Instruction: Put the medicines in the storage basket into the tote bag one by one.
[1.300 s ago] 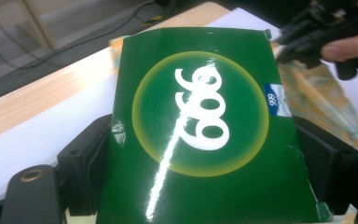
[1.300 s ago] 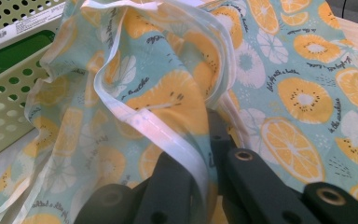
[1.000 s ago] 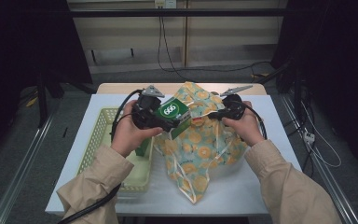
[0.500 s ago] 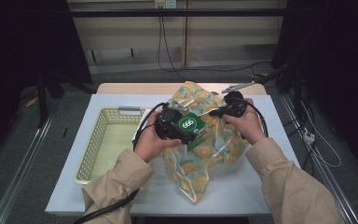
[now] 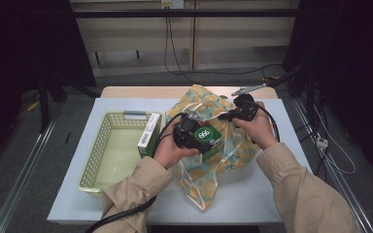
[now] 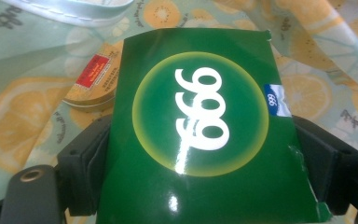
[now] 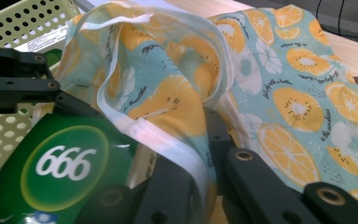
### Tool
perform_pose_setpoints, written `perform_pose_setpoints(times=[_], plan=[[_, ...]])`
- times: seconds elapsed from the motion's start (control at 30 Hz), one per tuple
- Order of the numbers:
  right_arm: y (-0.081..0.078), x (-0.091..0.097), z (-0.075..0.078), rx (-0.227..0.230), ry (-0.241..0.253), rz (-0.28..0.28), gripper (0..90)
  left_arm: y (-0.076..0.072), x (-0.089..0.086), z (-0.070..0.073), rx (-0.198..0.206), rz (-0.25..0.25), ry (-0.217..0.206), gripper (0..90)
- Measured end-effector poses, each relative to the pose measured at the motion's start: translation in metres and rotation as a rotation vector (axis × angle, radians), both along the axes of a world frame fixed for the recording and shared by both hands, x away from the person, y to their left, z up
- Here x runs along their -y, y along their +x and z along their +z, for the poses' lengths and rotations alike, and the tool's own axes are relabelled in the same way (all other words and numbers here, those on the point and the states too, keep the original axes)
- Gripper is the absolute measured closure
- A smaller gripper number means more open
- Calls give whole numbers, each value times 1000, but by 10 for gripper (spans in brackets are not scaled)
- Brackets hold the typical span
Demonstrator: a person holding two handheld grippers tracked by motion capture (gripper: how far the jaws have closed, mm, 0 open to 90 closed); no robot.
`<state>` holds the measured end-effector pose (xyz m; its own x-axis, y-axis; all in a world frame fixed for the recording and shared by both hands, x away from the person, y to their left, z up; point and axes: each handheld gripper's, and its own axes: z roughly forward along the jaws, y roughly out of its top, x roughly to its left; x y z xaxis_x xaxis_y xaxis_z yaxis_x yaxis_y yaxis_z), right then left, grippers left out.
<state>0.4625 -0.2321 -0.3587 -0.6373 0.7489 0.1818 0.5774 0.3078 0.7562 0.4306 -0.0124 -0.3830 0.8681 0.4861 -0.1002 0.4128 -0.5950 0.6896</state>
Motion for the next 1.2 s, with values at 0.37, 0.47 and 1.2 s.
perform_pose_setpoints(times=[0.37, 0.47, 1.2], plan=[[-2, 1, 2, 5, 2, -1, 896, 18, 12, -13, 2, 25, 37, 166], [-2, 1, 3, 8, 2, 2, 895, 26, 14, -20, -8, 54, 18, 166], [-1, -1, -1, -3, -20, 4, 895, 26, 2, -1, -12, 105, -5, 98]])
